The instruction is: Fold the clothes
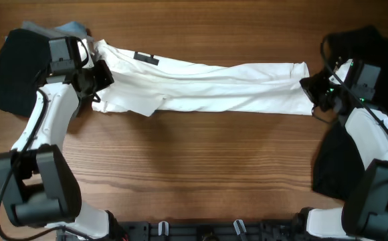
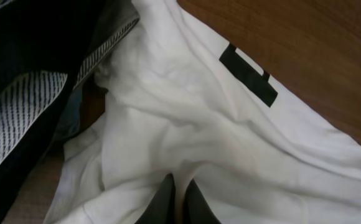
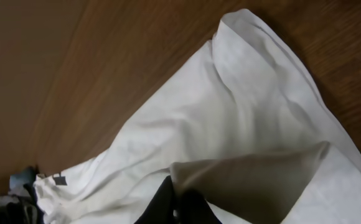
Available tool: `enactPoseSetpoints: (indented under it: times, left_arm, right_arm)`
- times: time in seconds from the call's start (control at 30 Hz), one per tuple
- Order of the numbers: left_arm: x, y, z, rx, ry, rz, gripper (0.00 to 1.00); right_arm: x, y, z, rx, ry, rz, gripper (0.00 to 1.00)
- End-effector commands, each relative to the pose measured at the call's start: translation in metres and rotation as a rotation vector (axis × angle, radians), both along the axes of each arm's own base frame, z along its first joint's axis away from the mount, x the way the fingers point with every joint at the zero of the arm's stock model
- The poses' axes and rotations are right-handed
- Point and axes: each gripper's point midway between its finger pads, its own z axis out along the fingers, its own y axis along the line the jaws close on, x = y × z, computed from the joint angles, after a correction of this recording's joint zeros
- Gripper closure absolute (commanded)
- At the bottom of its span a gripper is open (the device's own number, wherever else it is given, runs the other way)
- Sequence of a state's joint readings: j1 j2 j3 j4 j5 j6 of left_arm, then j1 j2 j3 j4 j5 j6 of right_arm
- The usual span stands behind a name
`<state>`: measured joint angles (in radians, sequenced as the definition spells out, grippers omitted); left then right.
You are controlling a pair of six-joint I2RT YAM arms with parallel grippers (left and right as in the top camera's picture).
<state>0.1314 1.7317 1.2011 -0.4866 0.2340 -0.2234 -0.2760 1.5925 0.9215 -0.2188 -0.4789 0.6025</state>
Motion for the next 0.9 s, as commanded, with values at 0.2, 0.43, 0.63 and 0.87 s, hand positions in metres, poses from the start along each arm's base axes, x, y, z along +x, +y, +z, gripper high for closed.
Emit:
enactPoseSetpoints:
  times: [0.2, 0.43, 0.63, 0.87]
  left_arm:
    - [0.013, -0.011, -0.029, -0.002, 0.026, -0.02, 0.24]
    - [-0.033, -0.012, -0.05, 0.013, 0.228, -0.053, 0.23]
    - [-0.05, 0.004, -0.061, 0.106, 0.309, -0.036, 0.2]
    - [-0.043, 0.002, -0.09, 0.09, 0.319, -0.04, 0.18]
  right_arm:
    - [0.003, -0.018, -0.033, -0.178, 0.056, 0.03, 0.2]
    - [-0.054, -0.025, -0.069, -0.263, 0.332, 0.069, 0.19]
    - [-0.062, -0.019, -0.078, -0.243, 0.341, 0.089, 0.33]
    - [-0.06, -0.008, -0.109, -0.174, 0.356, 0.113, 0.38]
